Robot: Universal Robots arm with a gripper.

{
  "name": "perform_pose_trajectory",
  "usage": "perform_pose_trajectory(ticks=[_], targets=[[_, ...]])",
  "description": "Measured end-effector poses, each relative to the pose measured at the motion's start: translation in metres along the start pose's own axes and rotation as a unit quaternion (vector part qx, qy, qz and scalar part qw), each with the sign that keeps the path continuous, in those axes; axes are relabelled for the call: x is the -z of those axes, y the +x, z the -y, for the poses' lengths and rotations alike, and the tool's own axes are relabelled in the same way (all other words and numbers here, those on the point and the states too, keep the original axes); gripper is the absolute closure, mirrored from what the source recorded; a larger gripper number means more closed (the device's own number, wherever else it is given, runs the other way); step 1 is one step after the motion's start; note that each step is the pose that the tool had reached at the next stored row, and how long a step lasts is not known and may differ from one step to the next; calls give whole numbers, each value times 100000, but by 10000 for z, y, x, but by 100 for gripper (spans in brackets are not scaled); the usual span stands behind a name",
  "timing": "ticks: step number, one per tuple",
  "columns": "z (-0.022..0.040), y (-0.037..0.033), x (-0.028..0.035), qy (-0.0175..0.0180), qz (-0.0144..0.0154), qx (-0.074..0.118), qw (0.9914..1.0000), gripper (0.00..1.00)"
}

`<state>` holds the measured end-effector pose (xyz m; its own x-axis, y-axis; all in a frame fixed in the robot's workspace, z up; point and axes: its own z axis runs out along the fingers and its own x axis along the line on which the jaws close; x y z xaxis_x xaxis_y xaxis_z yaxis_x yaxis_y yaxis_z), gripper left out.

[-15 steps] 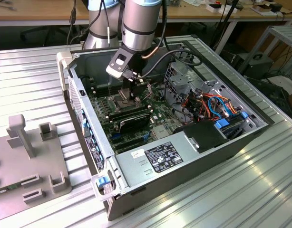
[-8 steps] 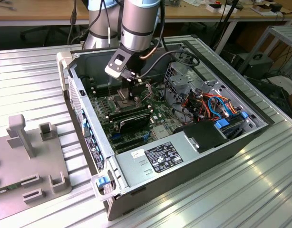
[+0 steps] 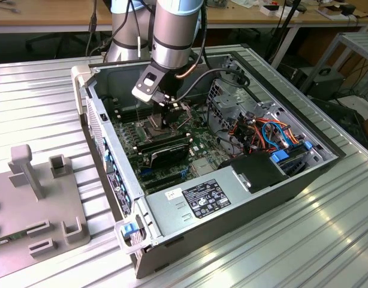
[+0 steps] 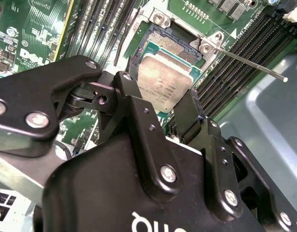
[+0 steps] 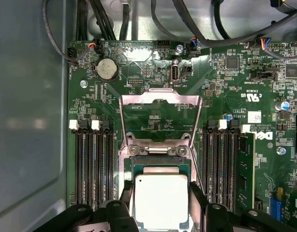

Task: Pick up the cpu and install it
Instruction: 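Place the cpu into insertion slot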

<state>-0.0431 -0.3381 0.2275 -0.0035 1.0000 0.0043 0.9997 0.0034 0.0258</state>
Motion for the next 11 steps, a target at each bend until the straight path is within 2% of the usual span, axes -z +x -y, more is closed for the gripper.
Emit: perform_pose_trajectory(ticks=[6,11], targets=[[3,-1,-117,7,14,3,100000,45],[5,-1,-172,3,6,1,100000,45]])
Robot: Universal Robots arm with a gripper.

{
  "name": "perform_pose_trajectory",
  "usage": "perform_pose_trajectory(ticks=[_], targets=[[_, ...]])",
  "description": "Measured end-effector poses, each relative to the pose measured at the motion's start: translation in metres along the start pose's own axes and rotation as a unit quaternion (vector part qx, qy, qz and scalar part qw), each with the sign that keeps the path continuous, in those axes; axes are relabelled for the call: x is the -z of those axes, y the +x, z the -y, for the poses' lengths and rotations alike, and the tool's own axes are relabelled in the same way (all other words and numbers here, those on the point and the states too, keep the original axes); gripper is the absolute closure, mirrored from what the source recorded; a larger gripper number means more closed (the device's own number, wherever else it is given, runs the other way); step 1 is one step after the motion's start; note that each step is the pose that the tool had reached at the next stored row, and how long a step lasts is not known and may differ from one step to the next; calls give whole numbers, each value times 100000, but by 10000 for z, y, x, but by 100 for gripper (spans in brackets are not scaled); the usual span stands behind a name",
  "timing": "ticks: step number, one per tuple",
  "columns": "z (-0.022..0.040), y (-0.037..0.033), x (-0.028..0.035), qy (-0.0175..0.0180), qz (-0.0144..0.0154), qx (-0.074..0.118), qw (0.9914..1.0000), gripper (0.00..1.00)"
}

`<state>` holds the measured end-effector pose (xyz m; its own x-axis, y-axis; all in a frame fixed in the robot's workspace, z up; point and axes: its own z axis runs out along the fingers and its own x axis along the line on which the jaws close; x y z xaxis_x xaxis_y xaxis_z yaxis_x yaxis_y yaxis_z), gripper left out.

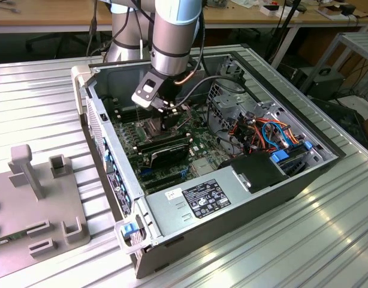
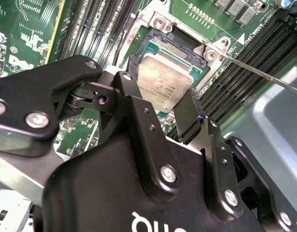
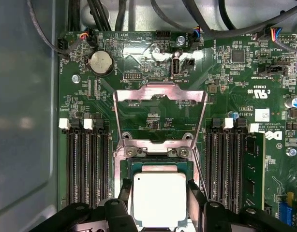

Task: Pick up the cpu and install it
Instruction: 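Place the cpu into insertion slot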

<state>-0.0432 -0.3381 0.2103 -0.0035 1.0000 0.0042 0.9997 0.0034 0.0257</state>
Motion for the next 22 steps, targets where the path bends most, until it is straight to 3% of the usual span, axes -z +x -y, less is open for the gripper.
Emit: perform_pose_trajectory(ticks=[8,11,14,22], targets=[[4,-1,-26,-2,-45,-3,100000,45],[25,0,-44,-96,-484,-10,99999,45],[26,-1,-70,-130,-664,-10,99998,45],[27,-1,-89,-130,-677,-8,99998,45]])
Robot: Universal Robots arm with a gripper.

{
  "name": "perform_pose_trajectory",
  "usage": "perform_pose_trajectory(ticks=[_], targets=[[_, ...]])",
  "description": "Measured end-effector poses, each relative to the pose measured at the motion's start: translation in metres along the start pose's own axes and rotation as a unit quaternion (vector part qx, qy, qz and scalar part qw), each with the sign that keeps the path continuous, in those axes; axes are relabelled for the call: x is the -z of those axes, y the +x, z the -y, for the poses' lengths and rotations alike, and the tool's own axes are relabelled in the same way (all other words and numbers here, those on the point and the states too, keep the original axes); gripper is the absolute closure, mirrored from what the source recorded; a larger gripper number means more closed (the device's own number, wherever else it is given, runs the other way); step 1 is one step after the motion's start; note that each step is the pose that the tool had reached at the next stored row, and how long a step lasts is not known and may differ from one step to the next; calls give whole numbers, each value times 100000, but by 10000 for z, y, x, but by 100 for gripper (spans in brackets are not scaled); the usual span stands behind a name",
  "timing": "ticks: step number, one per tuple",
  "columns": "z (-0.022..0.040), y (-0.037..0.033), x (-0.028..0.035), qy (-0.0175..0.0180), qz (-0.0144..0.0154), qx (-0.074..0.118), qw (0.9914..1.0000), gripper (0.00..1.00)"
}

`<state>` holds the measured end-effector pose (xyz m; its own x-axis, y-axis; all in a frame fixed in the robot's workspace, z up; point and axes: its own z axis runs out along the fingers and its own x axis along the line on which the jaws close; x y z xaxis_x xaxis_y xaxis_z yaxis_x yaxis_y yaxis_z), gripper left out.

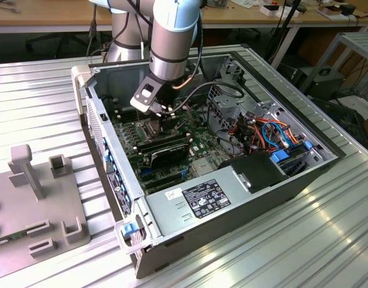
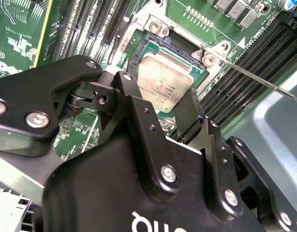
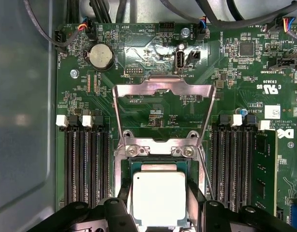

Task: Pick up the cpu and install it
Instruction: 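Place the cpu into insertion slot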

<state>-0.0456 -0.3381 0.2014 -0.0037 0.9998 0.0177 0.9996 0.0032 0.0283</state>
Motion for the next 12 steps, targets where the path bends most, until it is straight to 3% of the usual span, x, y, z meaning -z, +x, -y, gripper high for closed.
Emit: perform_pose_trajectory(ticks=[12], targets=[[1,-1,-22,5,8,1,100000,45]])
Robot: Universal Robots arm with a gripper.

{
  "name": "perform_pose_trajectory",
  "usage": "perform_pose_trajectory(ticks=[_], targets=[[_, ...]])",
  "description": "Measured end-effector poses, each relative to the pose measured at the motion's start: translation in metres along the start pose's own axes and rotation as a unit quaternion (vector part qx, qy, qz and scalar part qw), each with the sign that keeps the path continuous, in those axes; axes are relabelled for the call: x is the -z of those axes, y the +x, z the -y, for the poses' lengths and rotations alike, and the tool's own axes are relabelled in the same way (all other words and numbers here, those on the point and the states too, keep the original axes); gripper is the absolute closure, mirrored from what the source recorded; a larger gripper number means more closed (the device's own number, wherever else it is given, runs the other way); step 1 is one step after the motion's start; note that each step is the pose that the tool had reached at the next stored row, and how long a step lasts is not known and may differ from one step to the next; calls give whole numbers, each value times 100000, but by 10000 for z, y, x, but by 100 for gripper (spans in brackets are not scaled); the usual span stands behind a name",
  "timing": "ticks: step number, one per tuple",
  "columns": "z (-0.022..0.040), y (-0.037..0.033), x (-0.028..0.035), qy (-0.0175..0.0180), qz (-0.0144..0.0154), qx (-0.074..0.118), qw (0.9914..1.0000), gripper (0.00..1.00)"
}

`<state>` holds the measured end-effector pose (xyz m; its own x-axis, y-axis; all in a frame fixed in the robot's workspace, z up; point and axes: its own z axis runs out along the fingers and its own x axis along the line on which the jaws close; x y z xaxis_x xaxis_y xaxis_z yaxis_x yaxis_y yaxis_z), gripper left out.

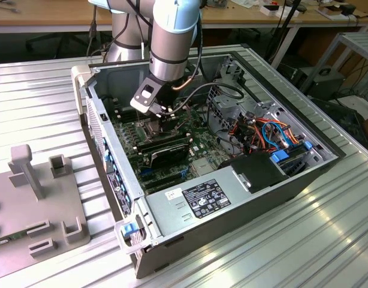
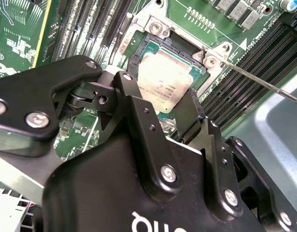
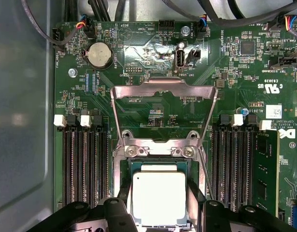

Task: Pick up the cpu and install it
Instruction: 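Place the cpu into insertion slot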

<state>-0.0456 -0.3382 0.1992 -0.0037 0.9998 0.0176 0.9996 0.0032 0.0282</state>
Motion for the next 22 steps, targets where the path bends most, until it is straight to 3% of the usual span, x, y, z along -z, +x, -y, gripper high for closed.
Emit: perform_pose_trajectory(ticks=[22], targets=[[6,1,-2,-13,-21,-4,100000,45]])
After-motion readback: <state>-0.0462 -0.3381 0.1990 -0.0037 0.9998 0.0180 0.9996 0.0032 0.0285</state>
